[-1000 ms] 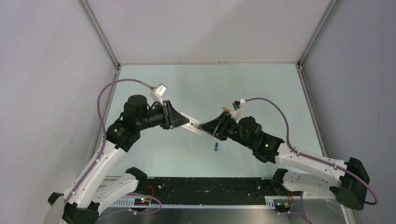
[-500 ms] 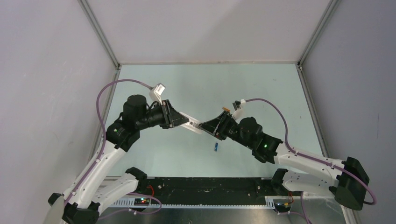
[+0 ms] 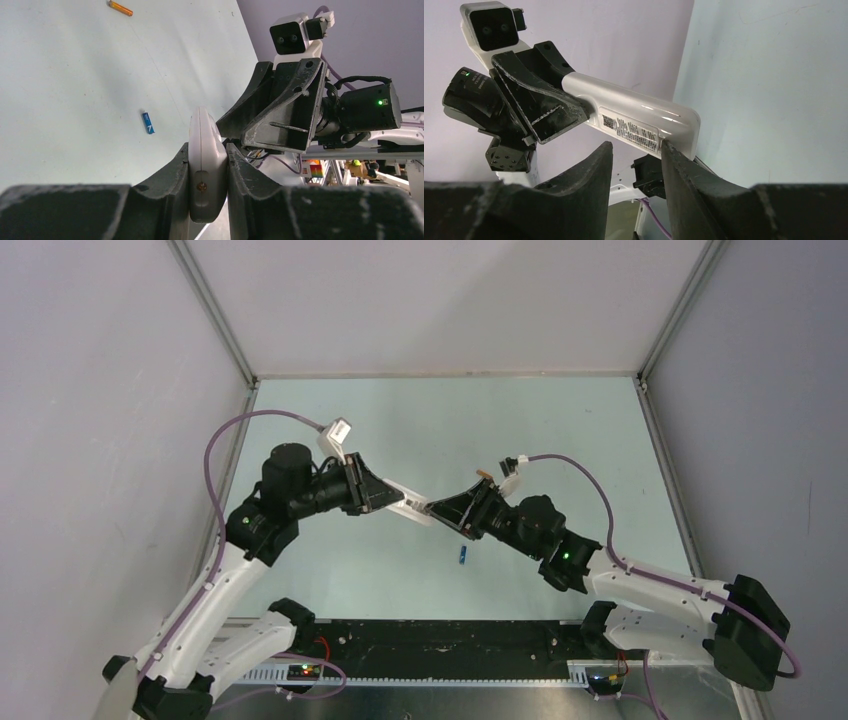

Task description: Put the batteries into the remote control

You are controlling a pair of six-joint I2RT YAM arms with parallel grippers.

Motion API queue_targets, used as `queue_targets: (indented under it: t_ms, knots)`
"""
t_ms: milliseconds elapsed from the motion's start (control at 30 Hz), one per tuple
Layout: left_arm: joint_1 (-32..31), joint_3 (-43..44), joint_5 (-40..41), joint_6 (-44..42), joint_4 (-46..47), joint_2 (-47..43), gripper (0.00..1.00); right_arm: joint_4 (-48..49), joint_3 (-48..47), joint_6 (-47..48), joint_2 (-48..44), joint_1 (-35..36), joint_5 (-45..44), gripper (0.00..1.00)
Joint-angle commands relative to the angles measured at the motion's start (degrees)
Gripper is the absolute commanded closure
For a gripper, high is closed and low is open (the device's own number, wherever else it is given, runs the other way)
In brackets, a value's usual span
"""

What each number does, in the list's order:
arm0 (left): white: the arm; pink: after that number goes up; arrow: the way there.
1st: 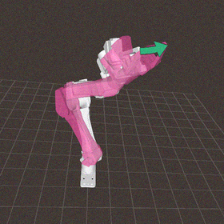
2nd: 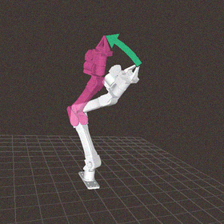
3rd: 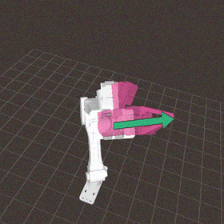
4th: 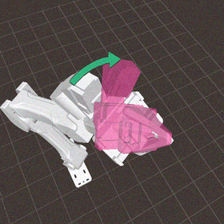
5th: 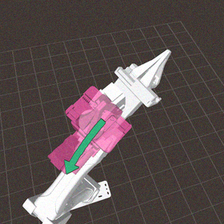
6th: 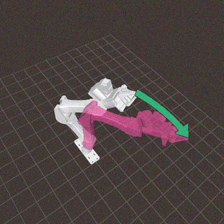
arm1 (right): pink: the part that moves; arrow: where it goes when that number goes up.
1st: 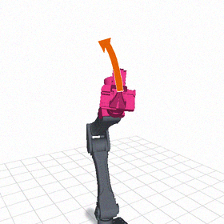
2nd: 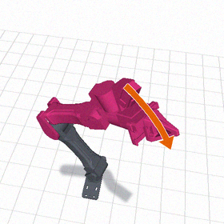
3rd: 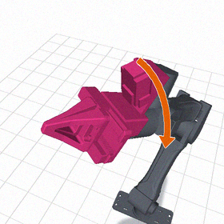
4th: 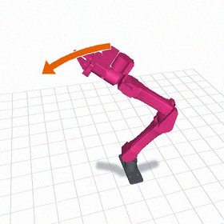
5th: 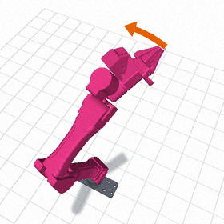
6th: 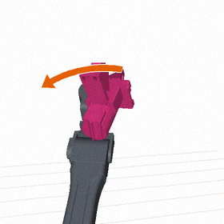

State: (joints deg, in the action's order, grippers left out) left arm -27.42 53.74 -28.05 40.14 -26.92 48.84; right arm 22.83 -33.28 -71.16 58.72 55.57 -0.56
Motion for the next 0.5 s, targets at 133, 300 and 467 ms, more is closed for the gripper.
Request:
queue_targets:
  t_ms: [133,300,467]
  knots:
    - [-0.71,-0.79,-4.19,2.93,5.35,-1.19,1.00,13.66,0.13,-0.07,1.86,0.44,4.07,0.55]
    - [-0.75,-1.22,-4.06,2.80,5.31,-0.72,1.00,16.13,0.14,0.19,2.81,0.88,4.55,0.55]
    - [-0.75,-2.24,-3.59,2.16,5.35,0.34,1.00,17.21,0.03,0.64,3.16,0.95,4.67,0.55]
